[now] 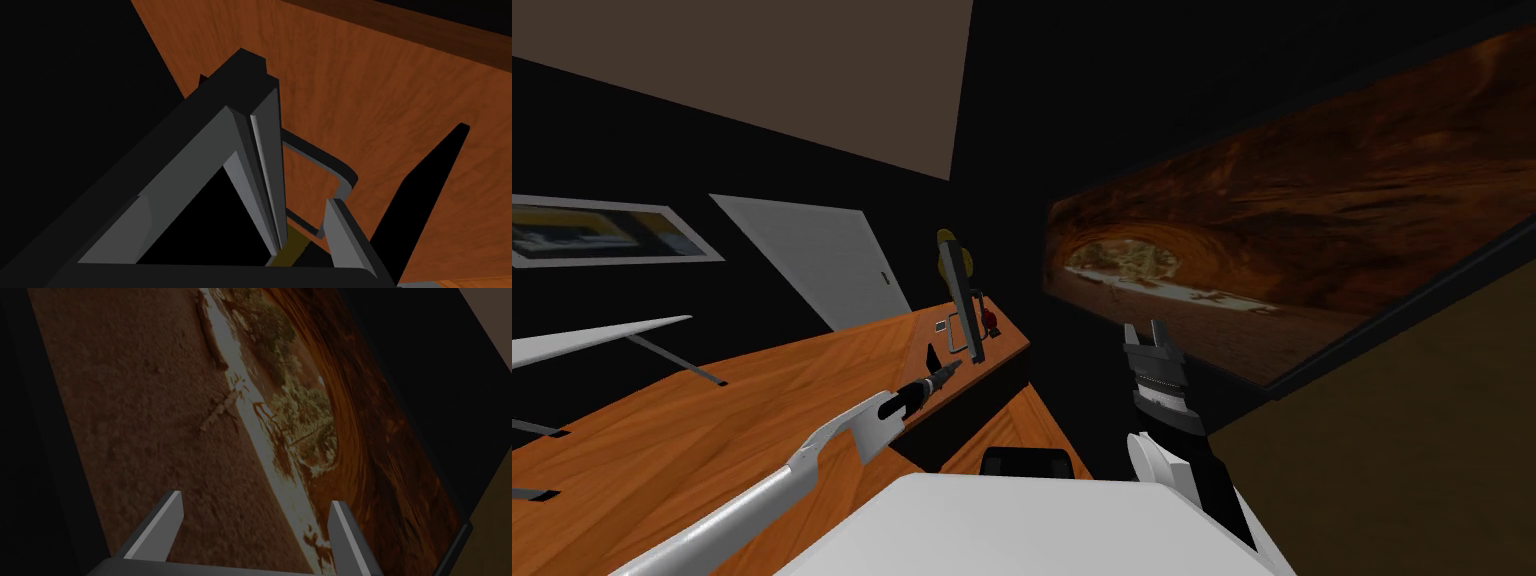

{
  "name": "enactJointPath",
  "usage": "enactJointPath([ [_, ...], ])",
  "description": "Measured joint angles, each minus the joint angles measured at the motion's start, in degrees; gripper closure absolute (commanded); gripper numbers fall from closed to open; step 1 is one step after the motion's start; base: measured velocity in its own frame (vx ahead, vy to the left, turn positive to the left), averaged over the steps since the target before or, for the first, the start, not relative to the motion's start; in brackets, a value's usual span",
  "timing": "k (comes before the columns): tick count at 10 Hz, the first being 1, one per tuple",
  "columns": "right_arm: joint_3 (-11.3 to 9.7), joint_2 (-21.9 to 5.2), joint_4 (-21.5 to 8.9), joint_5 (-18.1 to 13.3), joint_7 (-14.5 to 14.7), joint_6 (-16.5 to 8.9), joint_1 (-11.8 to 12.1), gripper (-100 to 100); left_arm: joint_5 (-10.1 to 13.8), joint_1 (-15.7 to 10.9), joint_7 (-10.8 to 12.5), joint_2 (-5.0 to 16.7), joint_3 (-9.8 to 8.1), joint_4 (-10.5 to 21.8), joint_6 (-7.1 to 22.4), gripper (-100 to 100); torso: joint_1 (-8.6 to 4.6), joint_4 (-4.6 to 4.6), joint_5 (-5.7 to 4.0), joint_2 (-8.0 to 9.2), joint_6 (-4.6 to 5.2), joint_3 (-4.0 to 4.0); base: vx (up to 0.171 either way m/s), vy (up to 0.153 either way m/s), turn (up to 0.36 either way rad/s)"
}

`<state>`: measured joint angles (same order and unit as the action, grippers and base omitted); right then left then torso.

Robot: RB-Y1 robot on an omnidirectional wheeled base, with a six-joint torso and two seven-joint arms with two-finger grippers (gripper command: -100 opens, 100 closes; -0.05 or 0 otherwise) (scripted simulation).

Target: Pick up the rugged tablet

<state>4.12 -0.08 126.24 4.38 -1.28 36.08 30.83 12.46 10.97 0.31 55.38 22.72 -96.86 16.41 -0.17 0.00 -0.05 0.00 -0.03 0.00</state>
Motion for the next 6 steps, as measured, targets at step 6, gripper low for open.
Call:
enactJointPath([
  [6, 0.00, 0.00, 0.00, 0.00, 0.00, 0.00, 0.01, 0, 2.36, -1.97, 0.39, 9.85, 3.48, 6.21, 6.18, -100, 0.02, 0.00, 0.00, 0.00, -0.03, 0.00, 0.011, -0.033, -0.100],
])
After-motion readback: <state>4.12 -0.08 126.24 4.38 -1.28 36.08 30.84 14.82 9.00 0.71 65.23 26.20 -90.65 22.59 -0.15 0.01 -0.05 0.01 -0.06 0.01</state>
